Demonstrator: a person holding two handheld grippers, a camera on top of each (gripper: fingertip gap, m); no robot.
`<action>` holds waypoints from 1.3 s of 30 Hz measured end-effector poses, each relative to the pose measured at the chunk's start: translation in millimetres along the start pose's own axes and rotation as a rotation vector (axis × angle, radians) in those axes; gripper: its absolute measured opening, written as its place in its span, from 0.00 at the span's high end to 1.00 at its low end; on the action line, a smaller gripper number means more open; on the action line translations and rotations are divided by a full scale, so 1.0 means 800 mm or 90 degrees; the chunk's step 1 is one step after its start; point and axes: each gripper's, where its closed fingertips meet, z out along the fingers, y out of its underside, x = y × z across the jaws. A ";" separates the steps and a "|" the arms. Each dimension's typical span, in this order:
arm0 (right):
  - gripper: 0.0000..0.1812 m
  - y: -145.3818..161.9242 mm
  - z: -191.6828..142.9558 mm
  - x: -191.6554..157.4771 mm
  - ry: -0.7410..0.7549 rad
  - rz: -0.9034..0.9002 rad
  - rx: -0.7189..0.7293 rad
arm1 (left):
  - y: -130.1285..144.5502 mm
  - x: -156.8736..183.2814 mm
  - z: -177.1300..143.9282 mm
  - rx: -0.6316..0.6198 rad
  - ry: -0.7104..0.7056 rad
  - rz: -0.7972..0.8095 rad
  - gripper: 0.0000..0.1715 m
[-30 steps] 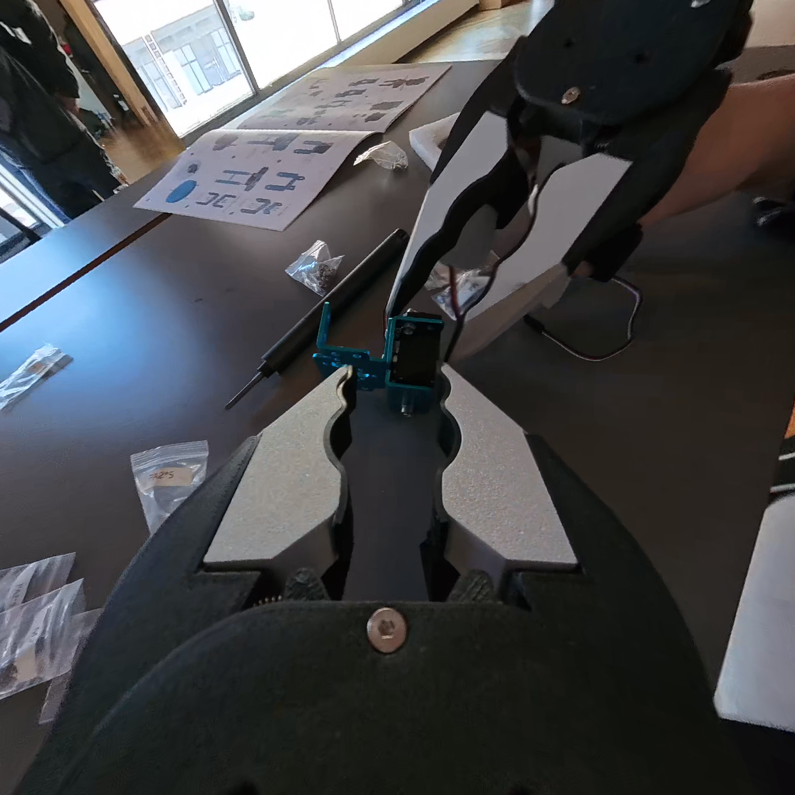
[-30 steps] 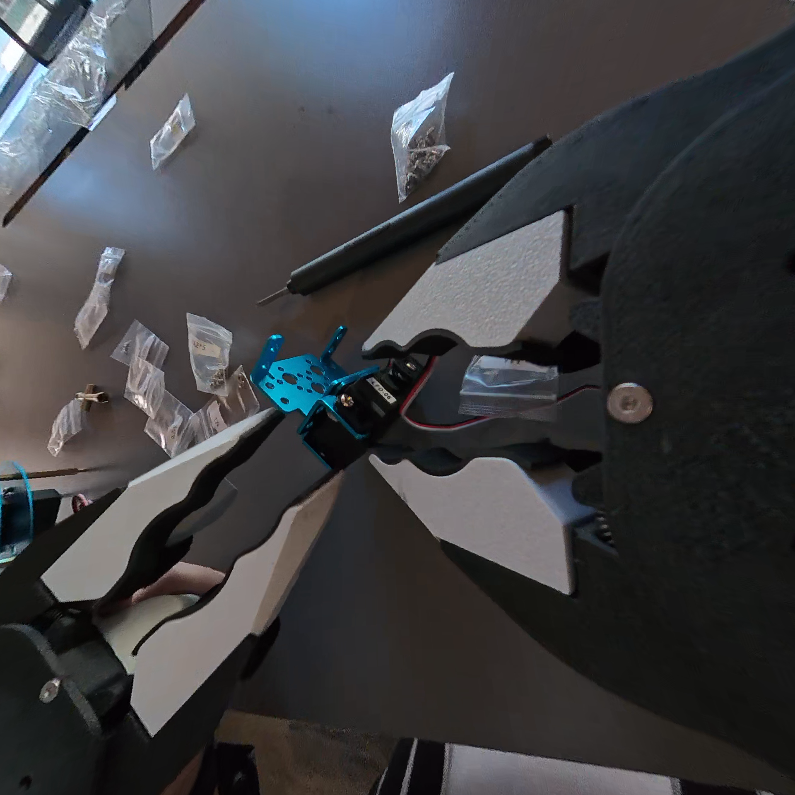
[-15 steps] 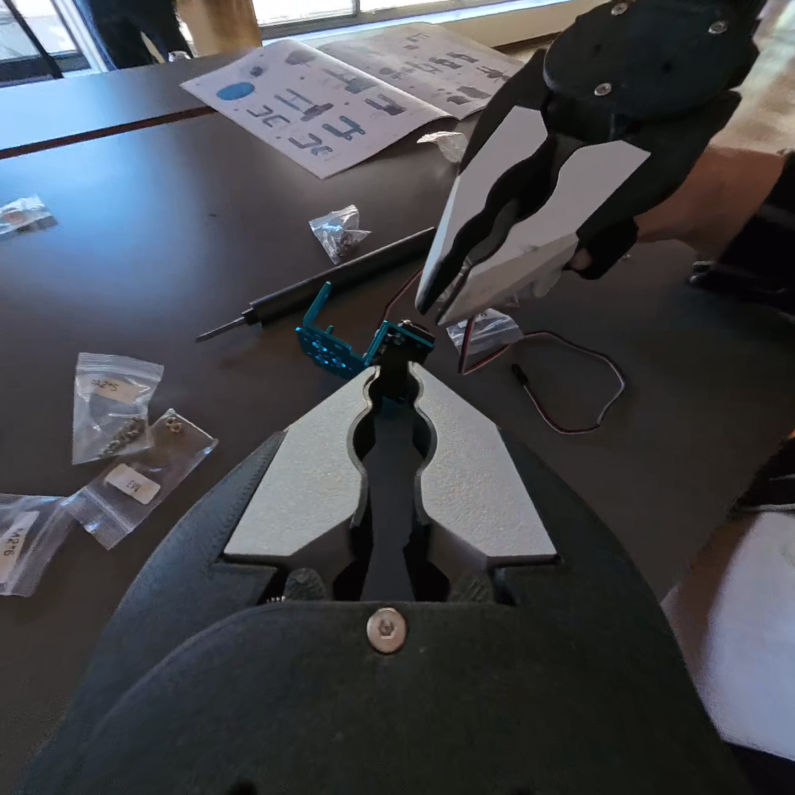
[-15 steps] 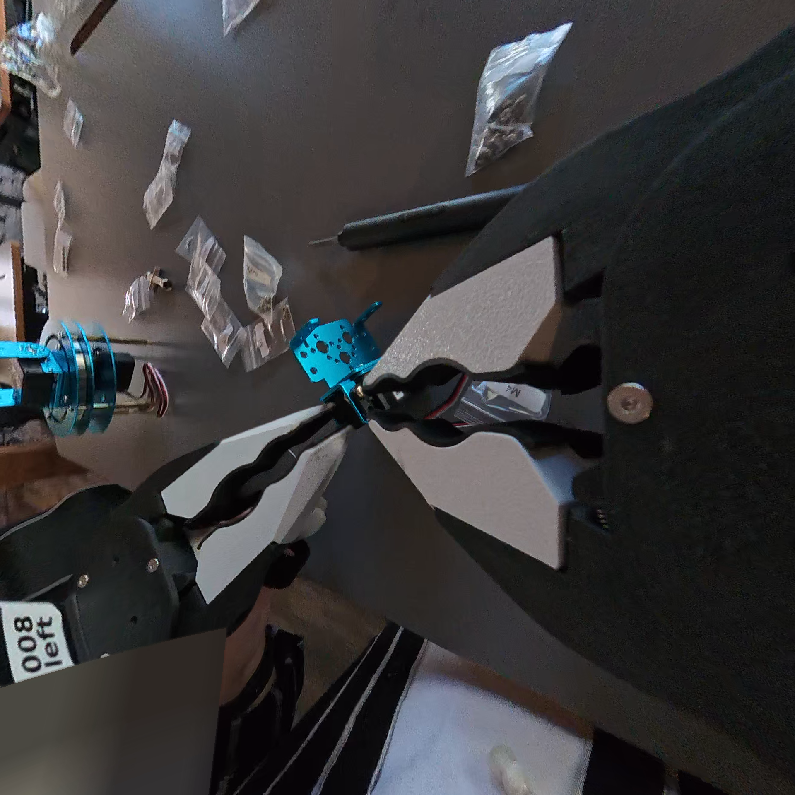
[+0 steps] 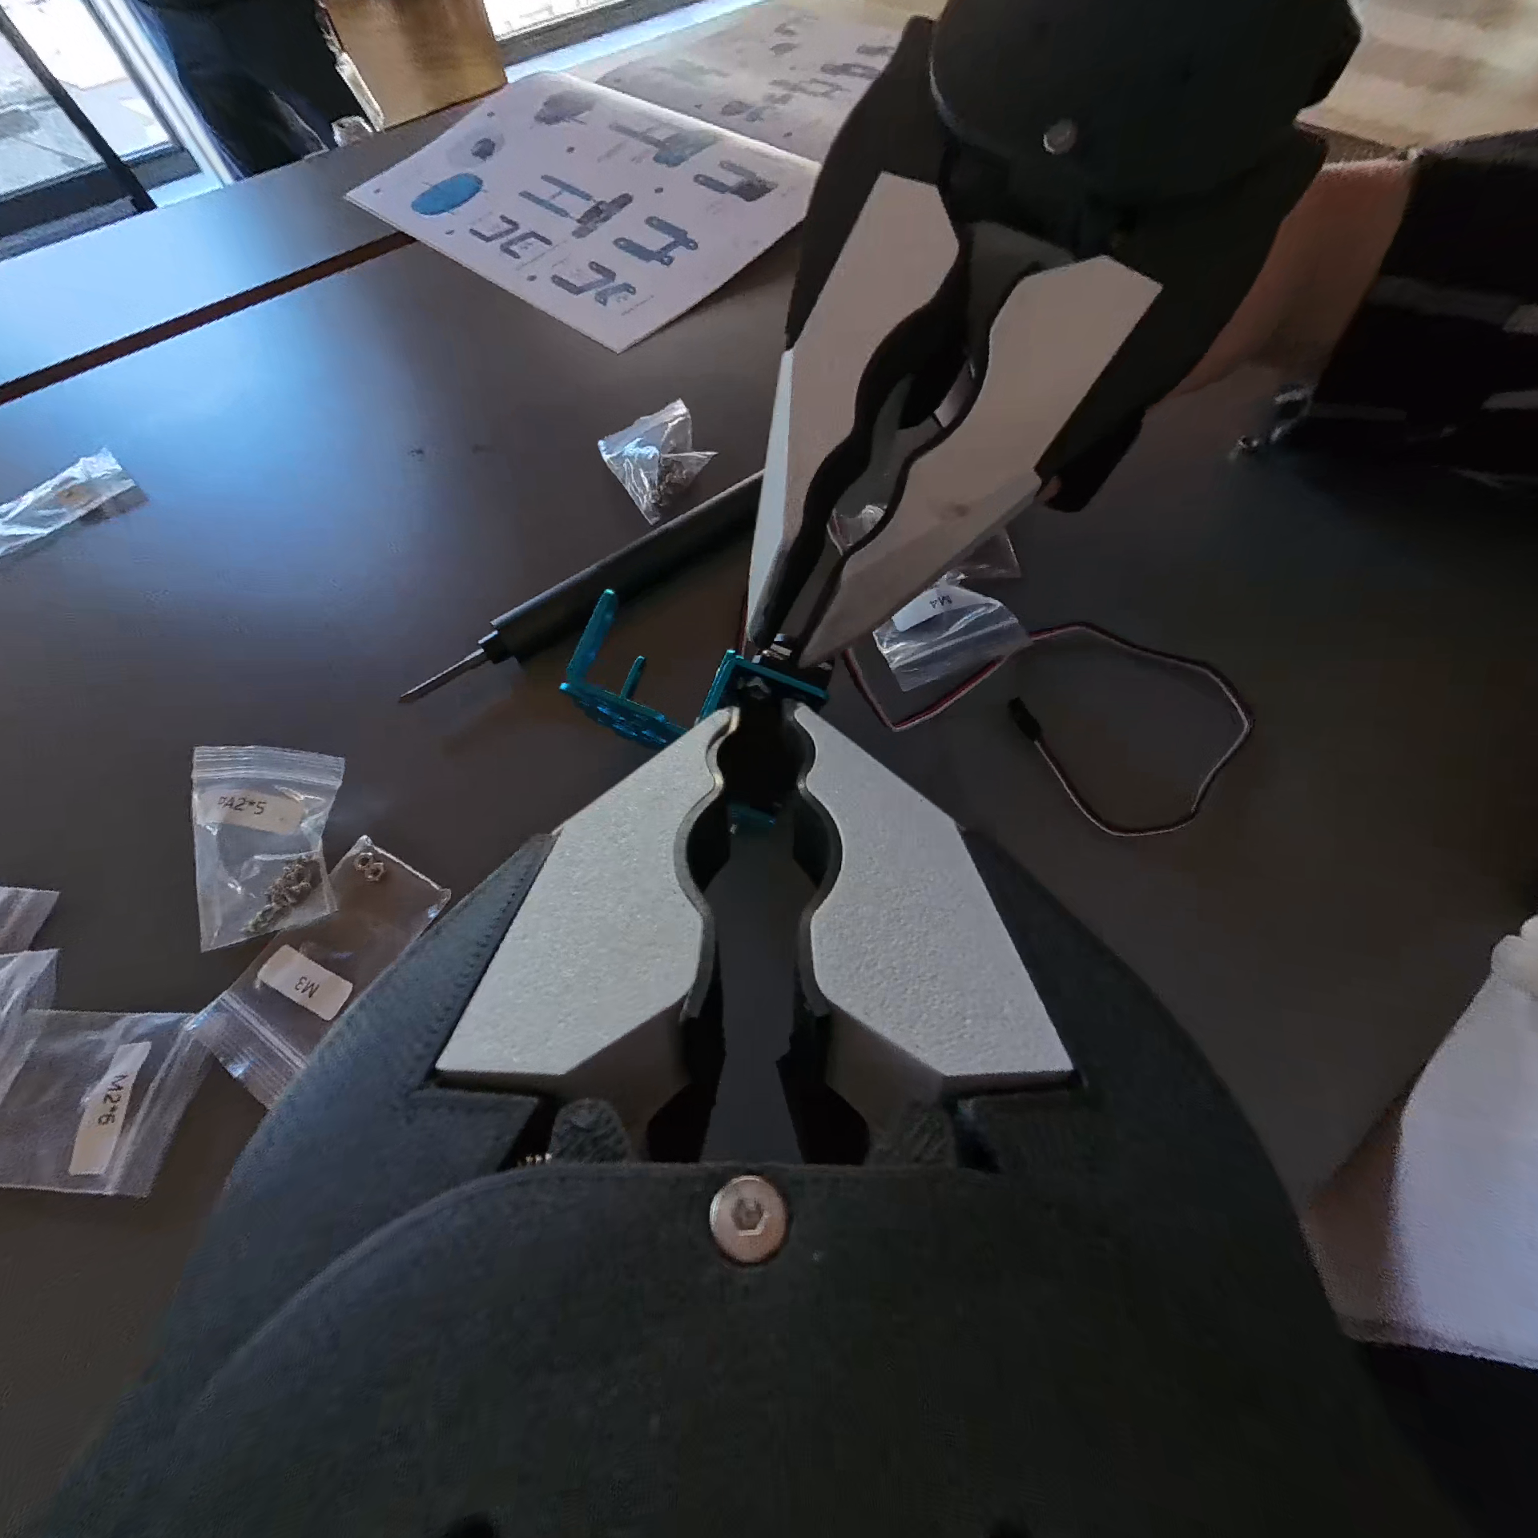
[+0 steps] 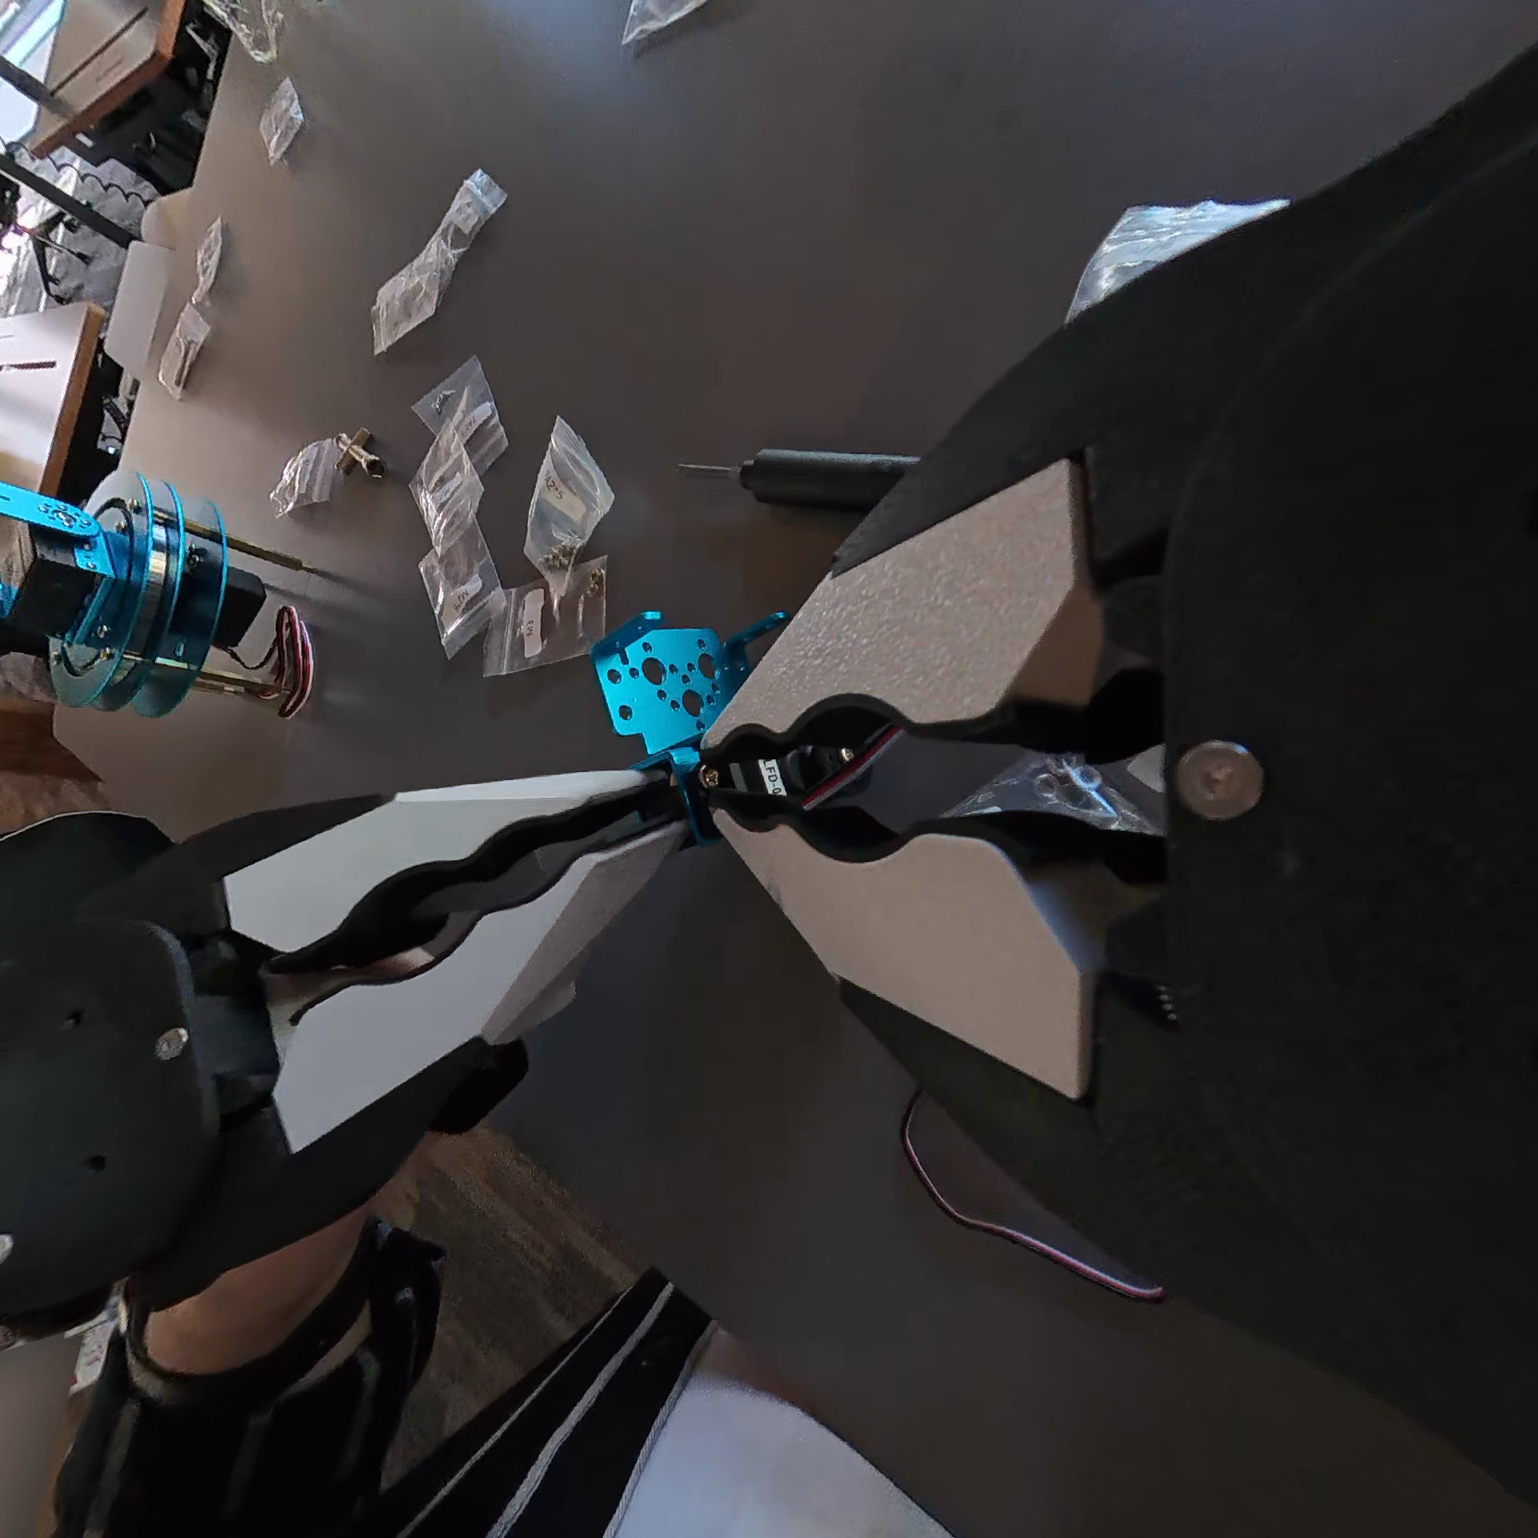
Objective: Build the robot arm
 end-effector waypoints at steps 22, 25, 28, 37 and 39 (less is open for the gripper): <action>0.98 0.002 0.000 0.006 -0.133 0.194 -0.021 | -0.006 -0.003 0.009 0.037 0.022 -0.018 1.00; 0.97 0.002 0.000 0.006 -0.125 0.171 -0.019 | -0.005 -0.005 0.008 0.030 0.015 -0.019 0.99; 0.98 0.002 0.000 0.005 -0.115 0.146 -0.018 | -0.003 -0.007 0.004 0.017 -0.001 0.007 0.97; 0.98 0.002 -0.001 0.005 -0.125 0.147 0.003 | -0.011 -0.007 -0.007 0.053 -0.021 0.200 0.94; 0.98 0.002 0.000 0.004 -0.124 0.126 0.004 | -0.010 -0.009 -0.007 0.060 -0.030 0.242 0.95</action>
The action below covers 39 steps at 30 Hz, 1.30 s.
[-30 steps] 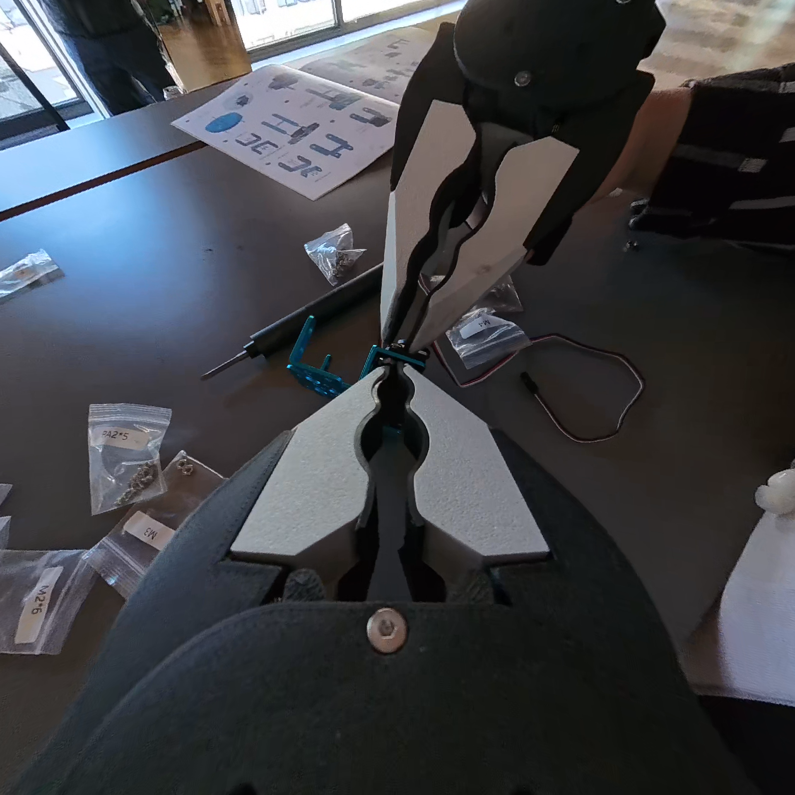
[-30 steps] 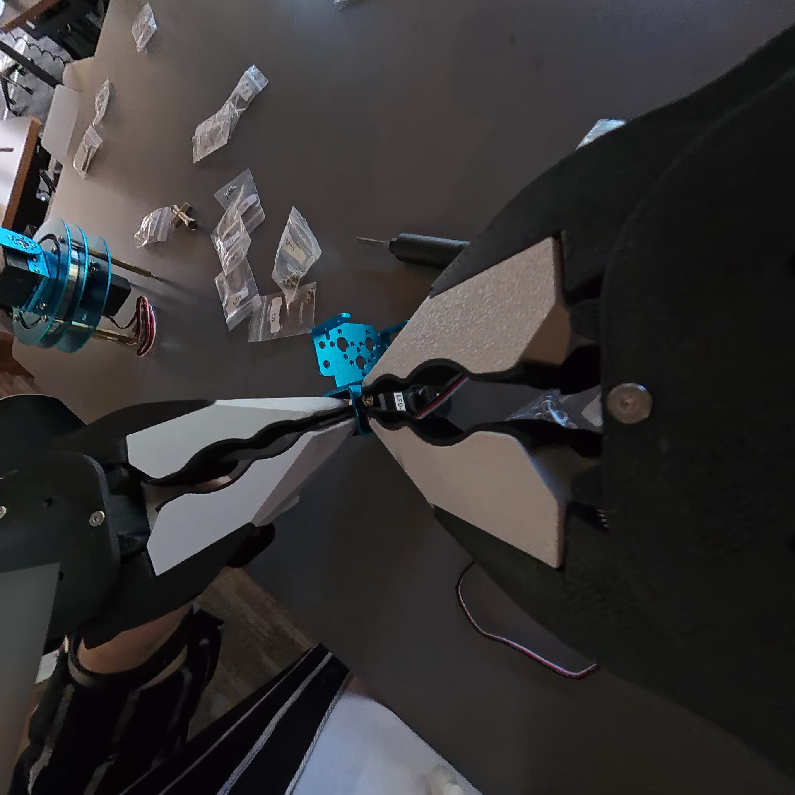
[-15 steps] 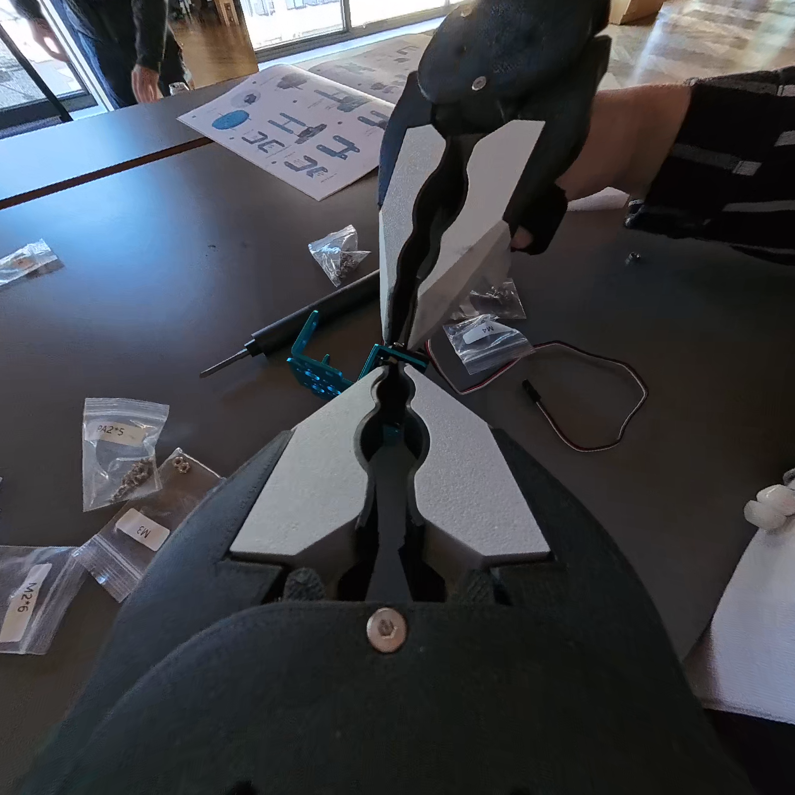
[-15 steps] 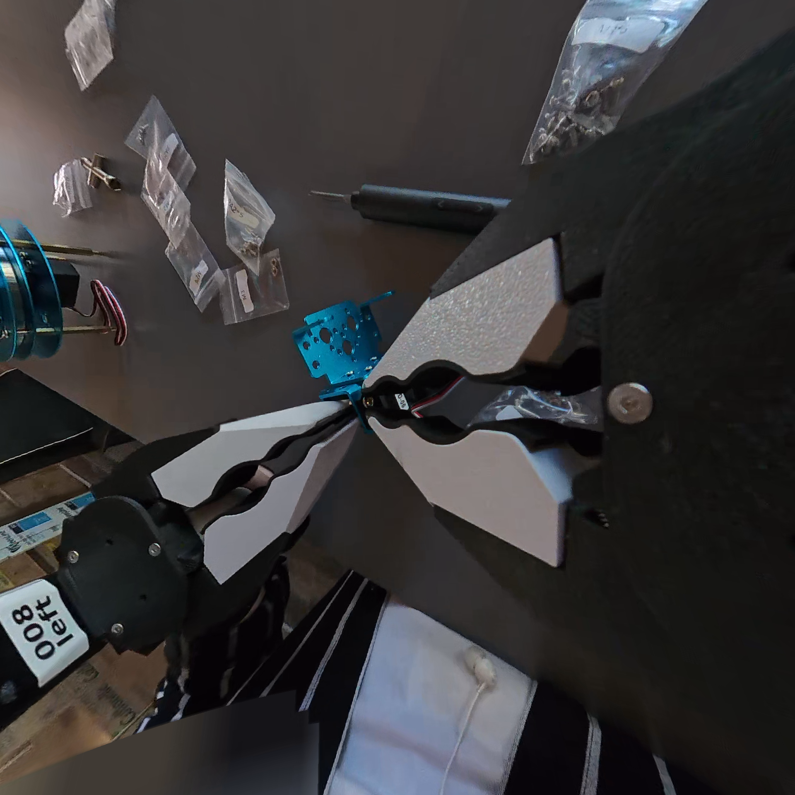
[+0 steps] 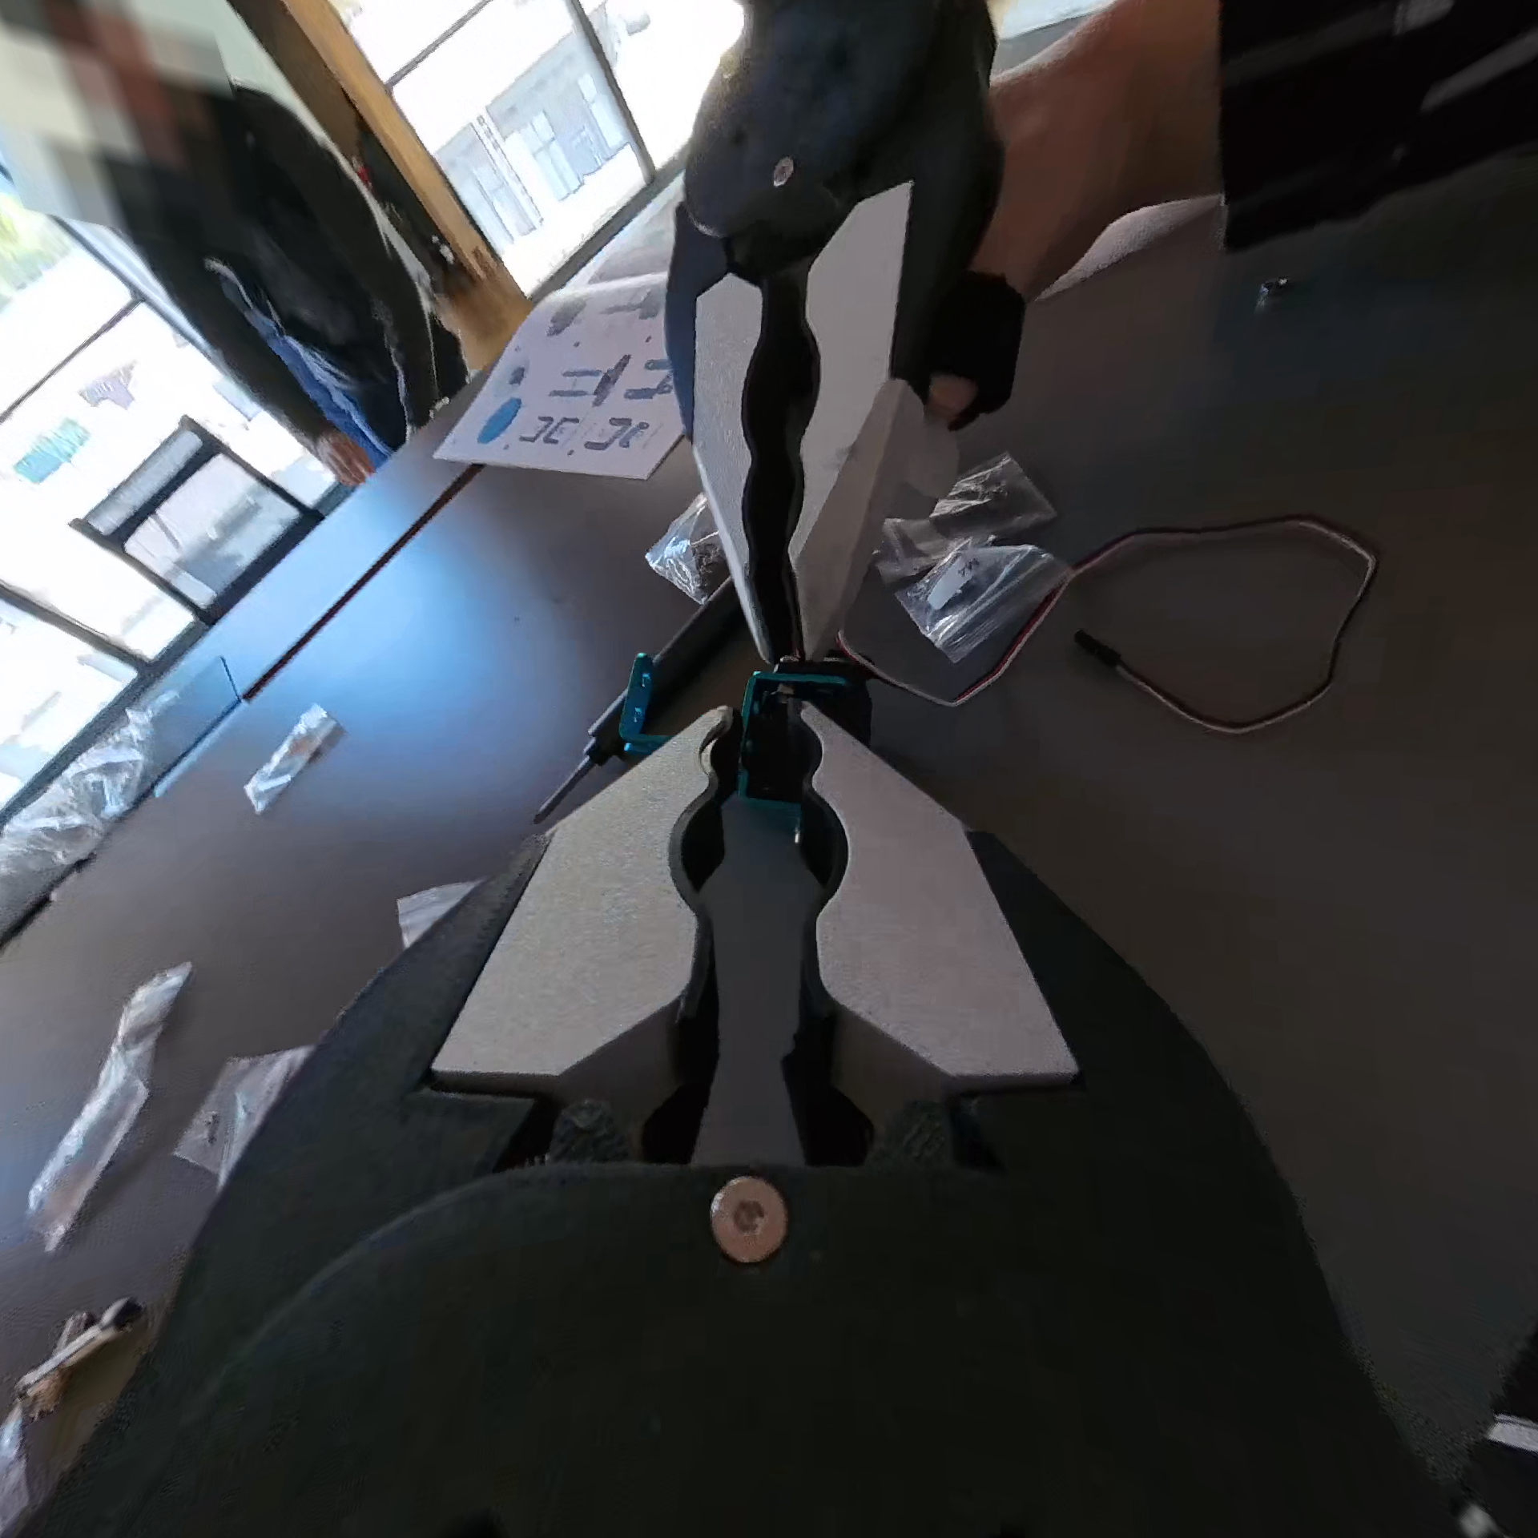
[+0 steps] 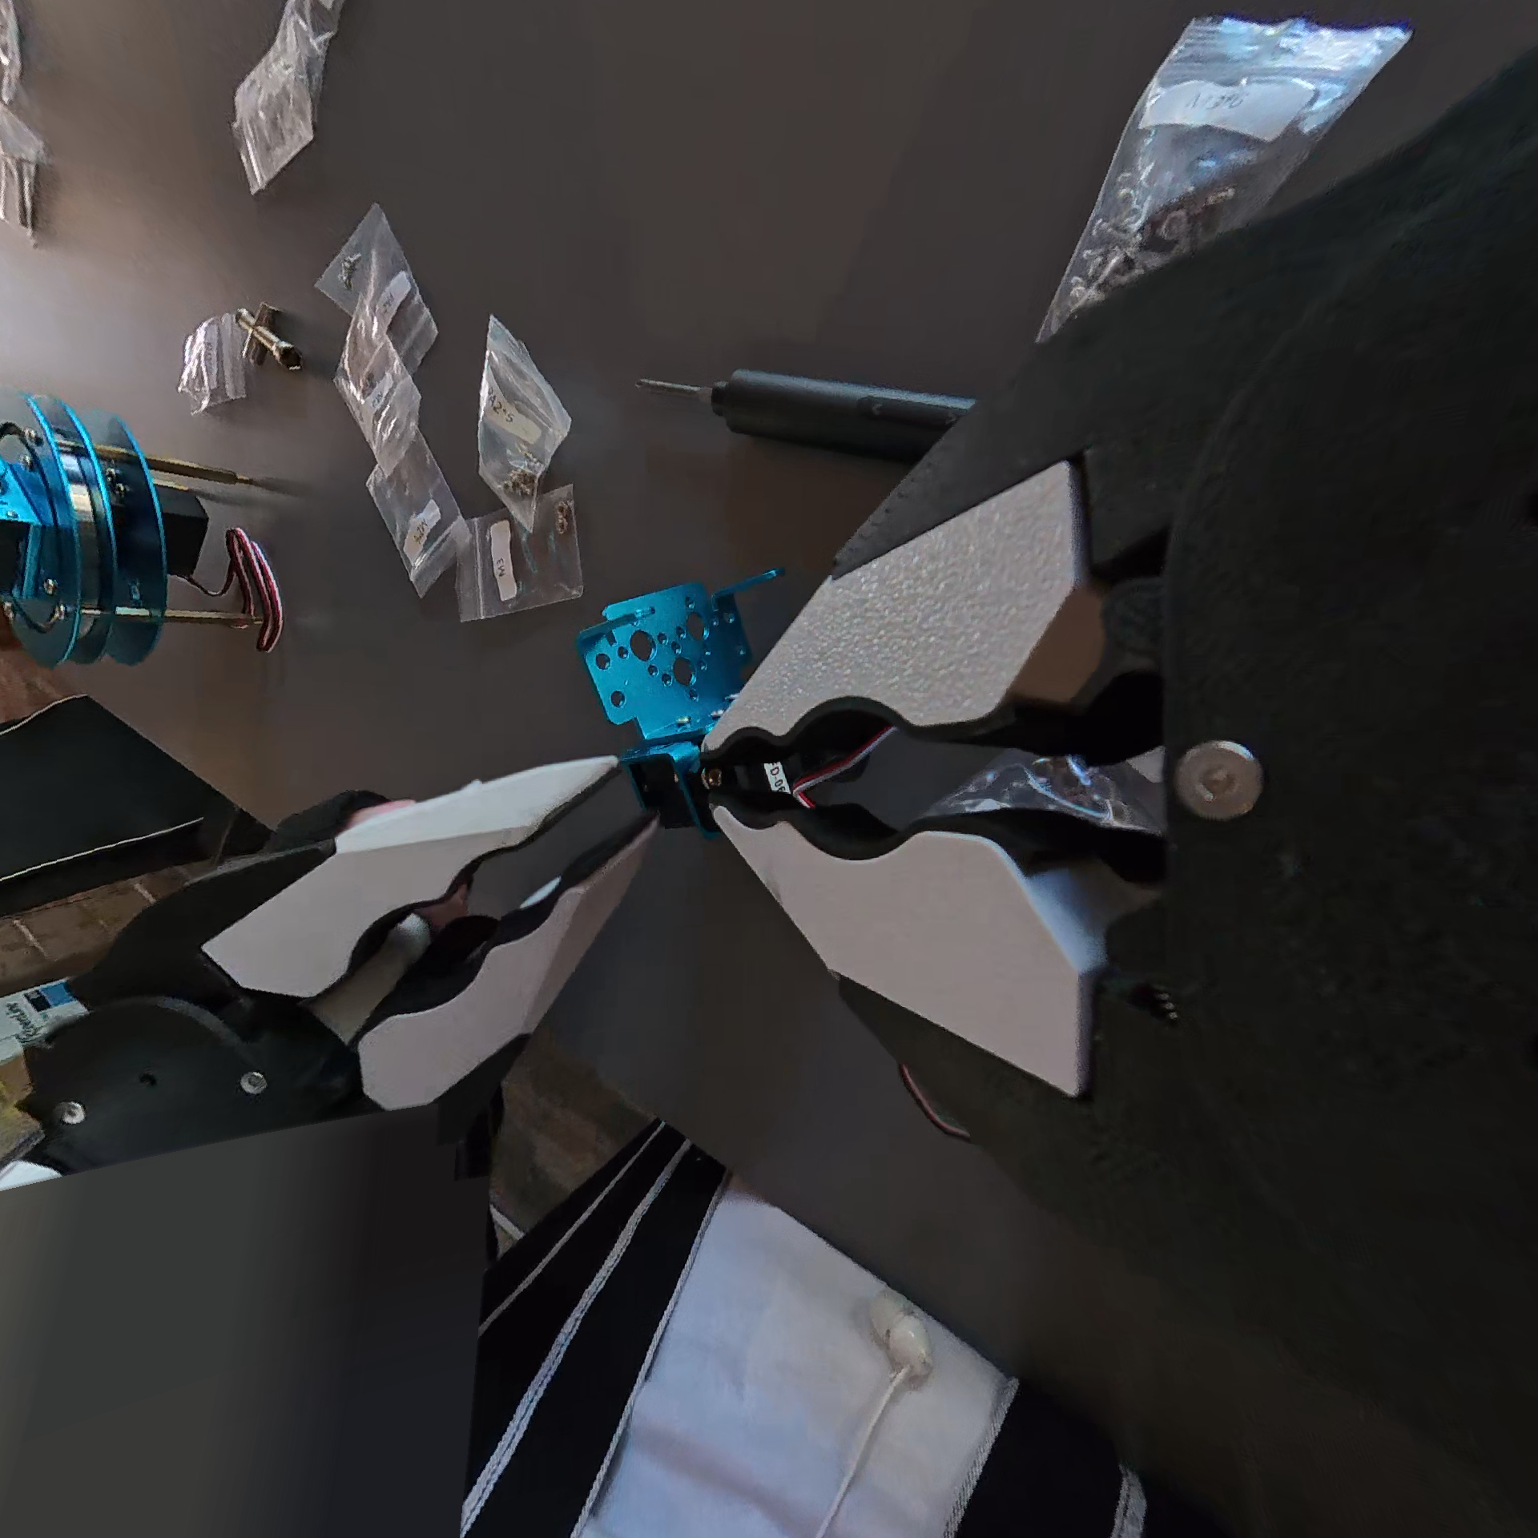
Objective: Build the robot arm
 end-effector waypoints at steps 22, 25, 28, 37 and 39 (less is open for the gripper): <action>0.98 -0.002 0.005 0.001 0.006 -0.062 -0.032 | 0.000 0.006 0.008 0.054 0.034 0.073 0.97; 0.98 -0.002 0.005 0.001 0.006 -0.068 -0.037 | 0.000 0.008 0.007 0.058 0.036 0.093 0.95; 0.98 -0.003 0.006 0.002 0.004 -0.067 -0.039 | 0.001 0.006 0.007 0.055 0.028 0.114 0.96; 0.98 -0.003 0.008 0.000 -0.008 -0.063 -0.049 | 0.004 0.006 0.006 0.052 -0.001 0.211 0.97; 0.98 -0.003 0.008 0.001 -0.009 -0.060 -0.051 | 0.004 0.006 0.006 0.048 -0.009 0.239 0.97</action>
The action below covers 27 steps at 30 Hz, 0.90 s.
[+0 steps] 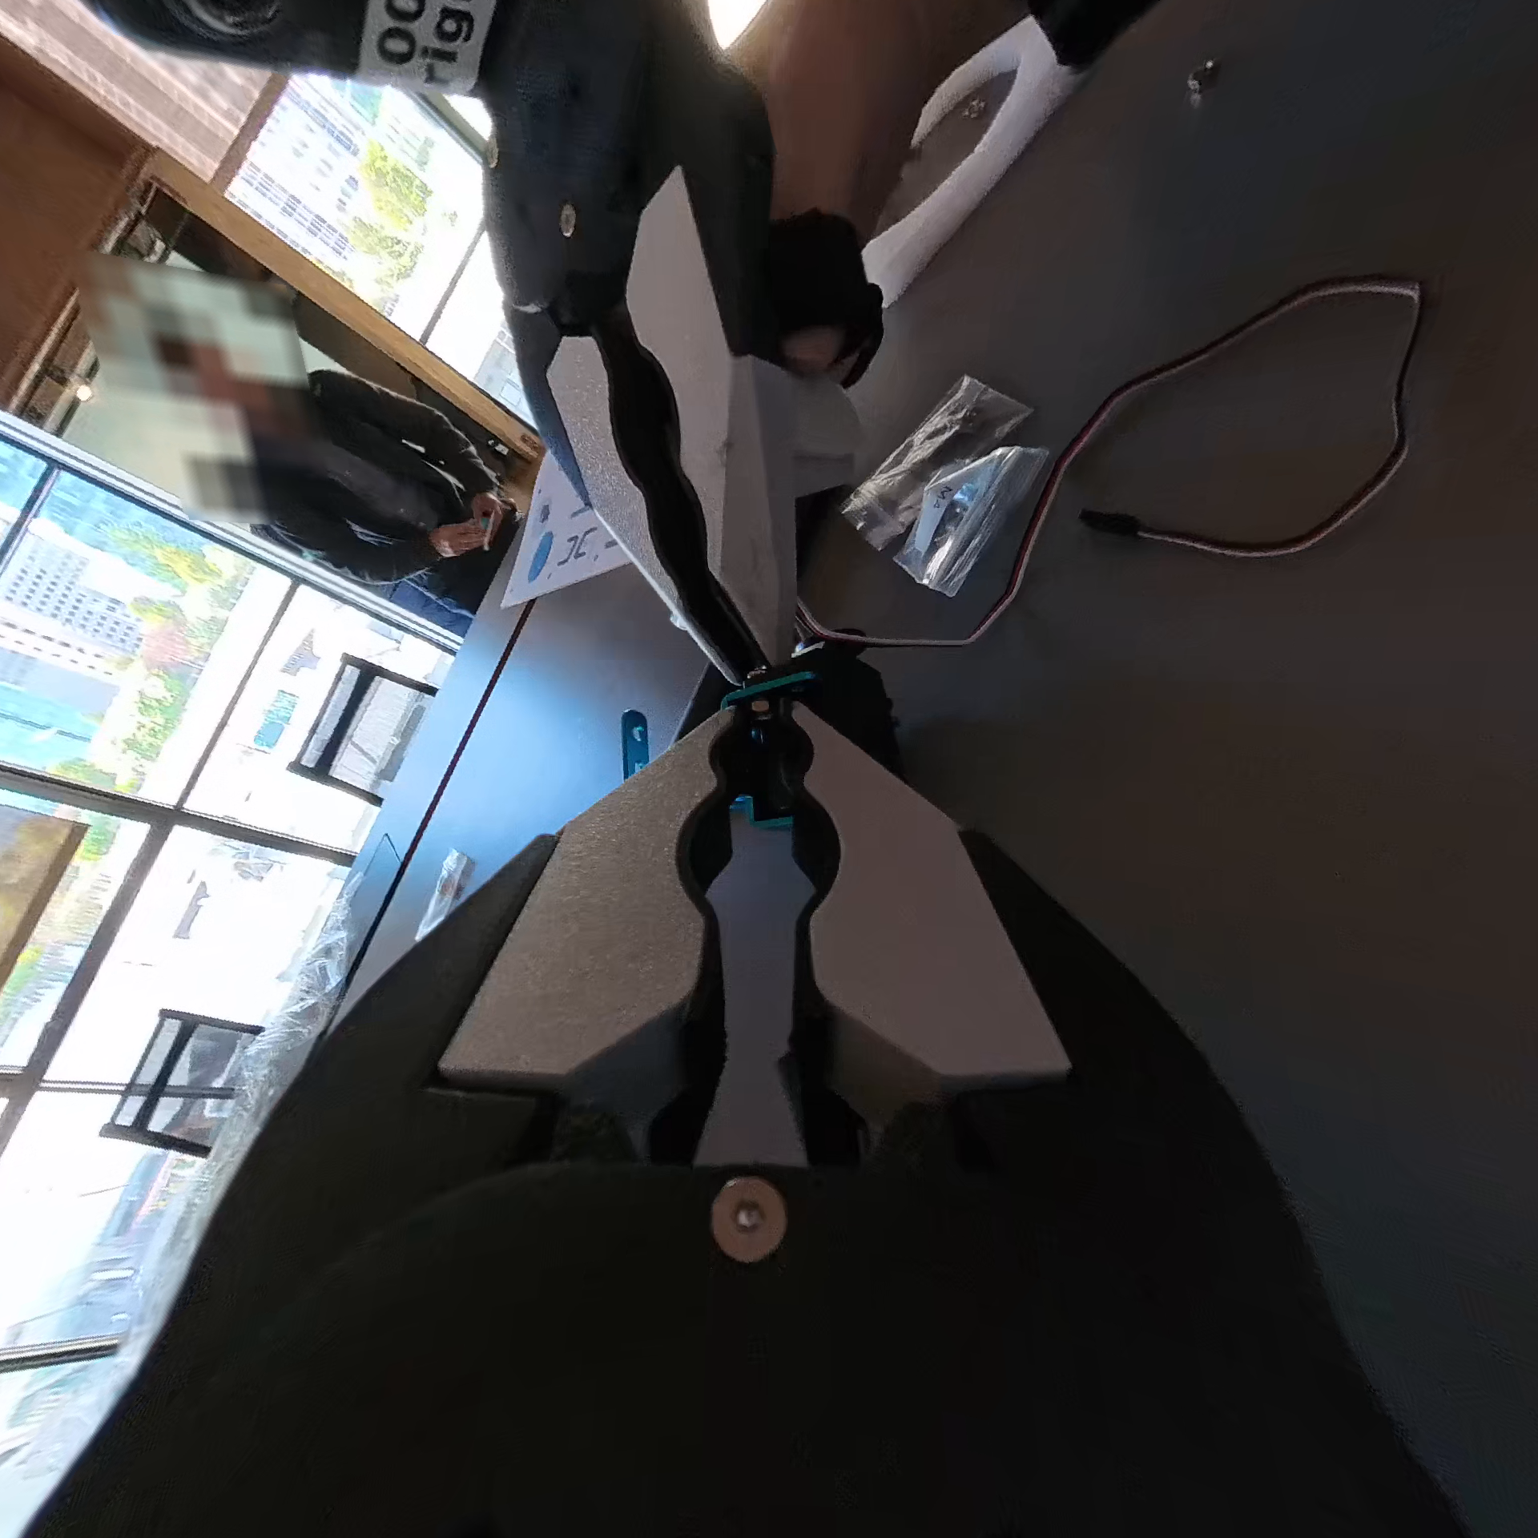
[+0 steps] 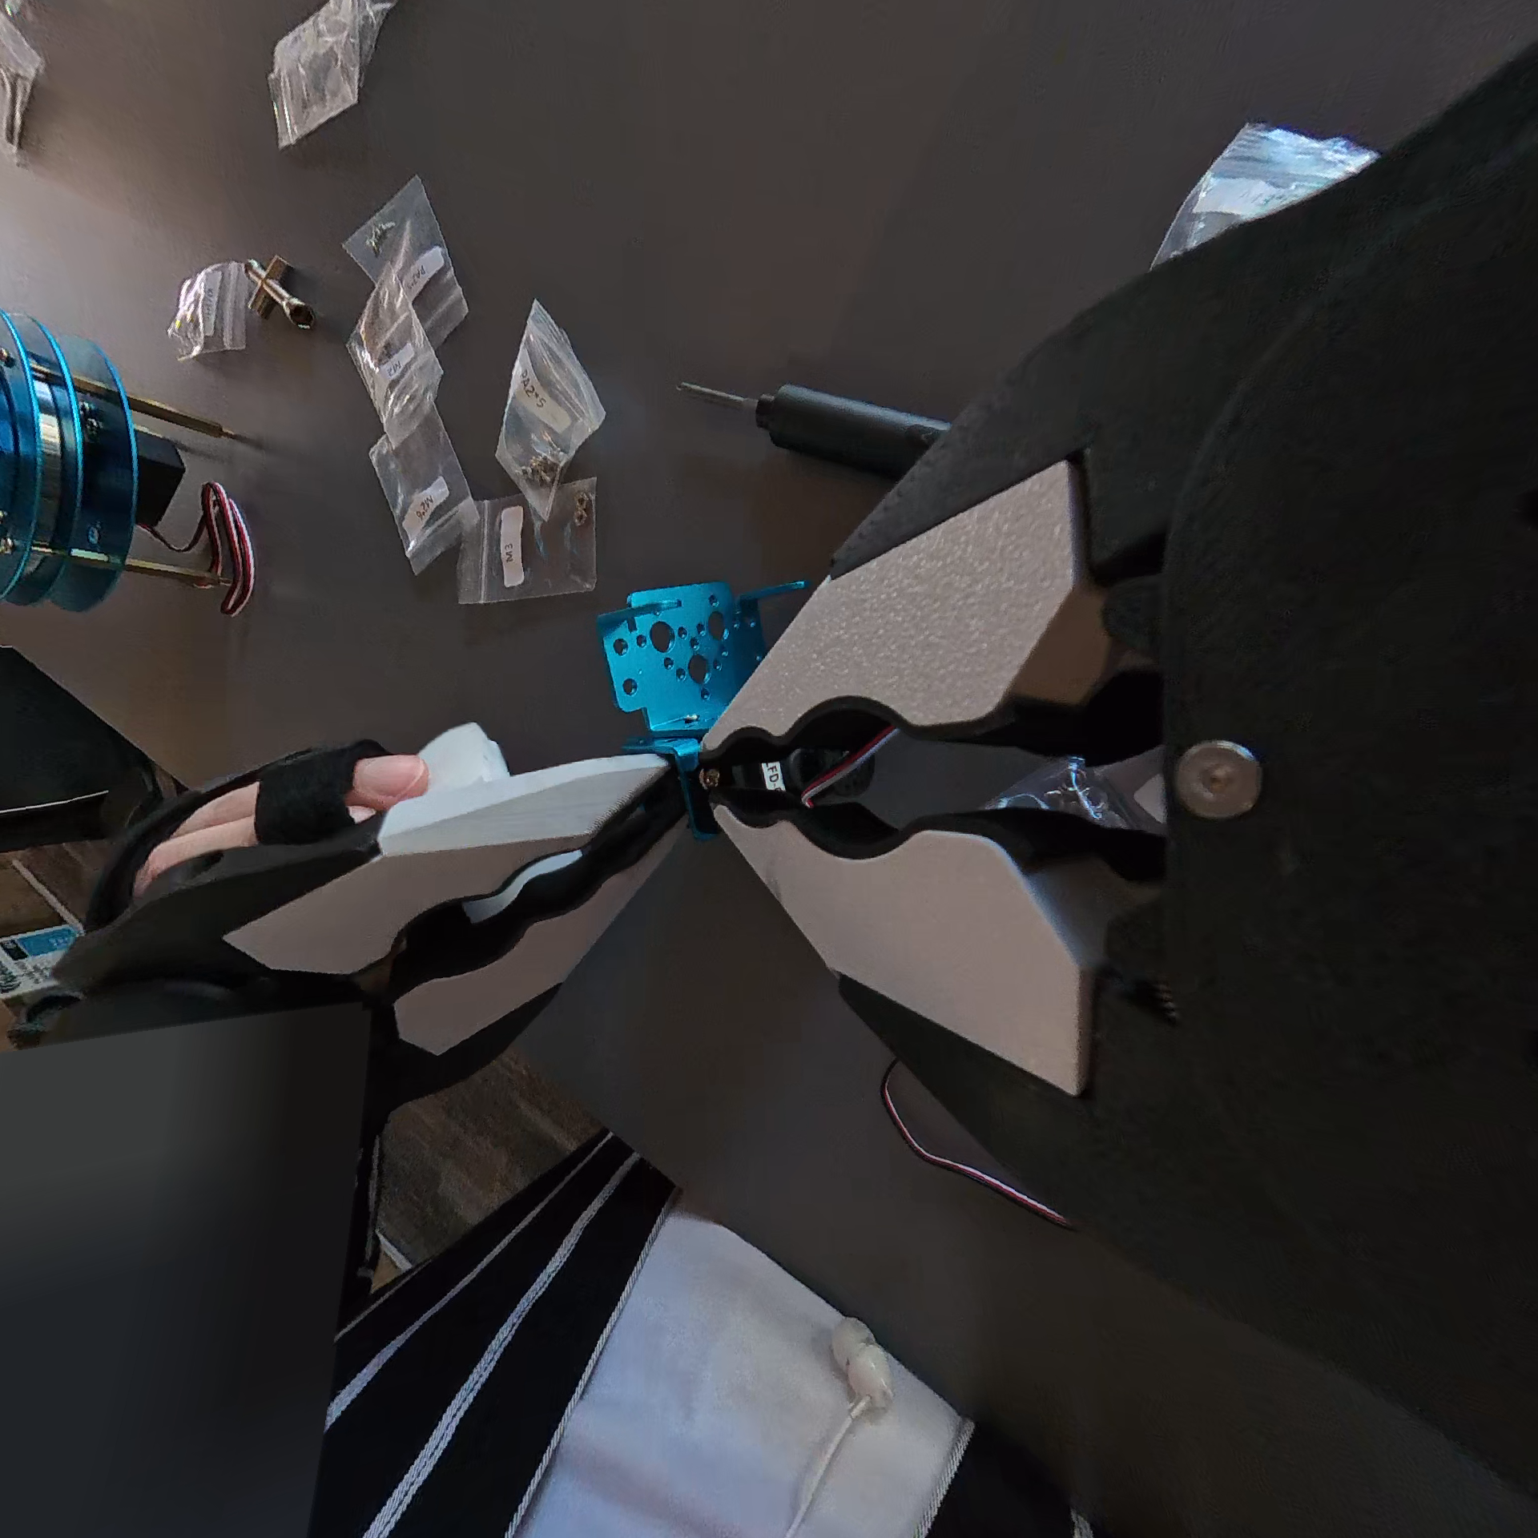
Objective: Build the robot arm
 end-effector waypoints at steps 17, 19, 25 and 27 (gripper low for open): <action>0.98 0.002 -0.003 0.000 0.053 -0.080 -0.013 | -0.002 0.006 0.002 0.014 0.048 -0.071 1.00; 0.98 0.002 -0.003 0.001 0.072 -0.111 -0.021 | -0.003 0.009 0.002 0.020 0.066 -0.085 1.00; 0.98 0.003 -0.004 0.003 0.047 -0.057 -0.004 | 0.000 0.003 0.003 0.013 0.038 -0.098 1.00; 0.98 0.002 -0.003 0.002 0.033 -0.033 0.004 | 0.002 0.001 0.002 0.008 0.028 -0.098 1.00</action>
